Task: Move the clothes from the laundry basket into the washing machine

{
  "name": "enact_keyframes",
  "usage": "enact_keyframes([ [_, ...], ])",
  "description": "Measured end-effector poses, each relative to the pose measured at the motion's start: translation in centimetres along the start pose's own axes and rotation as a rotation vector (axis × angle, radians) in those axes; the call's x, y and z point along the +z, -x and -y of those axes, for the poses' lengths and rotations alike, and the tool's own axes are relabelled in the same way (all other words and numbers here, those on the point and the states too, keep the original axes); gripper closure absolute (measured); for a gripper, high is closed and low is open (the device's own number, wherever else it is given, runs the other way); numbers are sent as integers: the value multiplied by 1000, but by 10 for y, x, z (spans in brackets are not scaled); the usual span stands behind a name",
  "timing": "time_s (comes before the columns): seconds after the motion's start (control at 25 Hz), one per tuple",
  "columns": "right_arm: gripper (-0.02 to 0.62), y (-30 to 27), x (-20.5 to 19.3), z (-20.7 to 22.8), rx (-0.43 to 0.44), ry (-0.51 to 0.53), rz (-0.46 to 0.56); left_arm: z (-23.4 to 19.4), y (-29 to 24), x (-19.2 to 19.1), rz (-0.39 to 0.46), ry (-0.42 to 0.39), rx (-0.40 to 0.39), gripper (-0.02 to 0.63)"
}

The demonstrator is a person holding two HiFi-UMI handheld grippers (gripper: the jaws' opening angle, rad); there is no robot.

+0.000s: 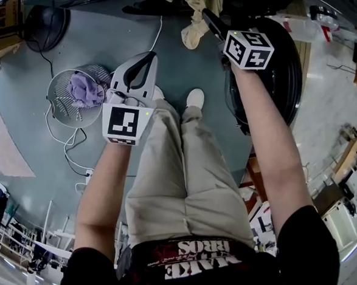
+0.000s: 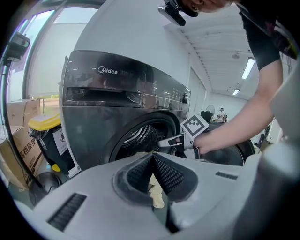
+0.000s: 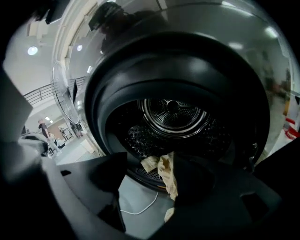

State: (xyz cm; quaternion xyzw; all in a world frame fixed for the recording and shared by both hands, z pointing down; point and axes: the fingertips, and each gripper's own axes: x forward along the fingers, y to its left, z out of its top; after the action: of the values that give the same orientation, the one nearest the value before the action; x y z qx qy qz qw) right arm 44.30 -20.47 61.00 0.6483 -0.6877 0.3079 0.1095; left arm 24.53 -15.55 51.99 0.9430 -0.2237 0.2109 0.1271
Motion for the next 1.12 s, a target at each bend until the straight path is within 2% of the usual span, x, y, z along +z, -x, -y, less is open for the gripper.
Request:
enact_keyframes([
  [0.08, 356, 13, 5, -12, 20, 37, 13, 1, 2, 8, 9, -6, 11, 601],
  [0.12, 442, 22, 11, -18, 30, 53, 32, 2, 4, 13, 16, -8, 18, 601],
  [0.2, 569, 42, 24, -28, 43, 87, 77, 6, 8, 28, 34, -11, 31, 601],
  [0.24, 589, 51, 31, -33, 48, 111, 92, 7, 11, 35, 45, -15, 37, 601],
  [0.52, 592, 105, 70, -66, 71, 264, 104, 11, 37, 92, 133, -23, 105, 601],
  [0.8, 592, 162, 107, -85, 58, 278, 127, 26, 80, 137, 175, -23, 155, 601],
  [1.12, 592, 219, 161, -109, 79, 310, 176, 16, 140, 193, 238, -45, 245, 601],
])
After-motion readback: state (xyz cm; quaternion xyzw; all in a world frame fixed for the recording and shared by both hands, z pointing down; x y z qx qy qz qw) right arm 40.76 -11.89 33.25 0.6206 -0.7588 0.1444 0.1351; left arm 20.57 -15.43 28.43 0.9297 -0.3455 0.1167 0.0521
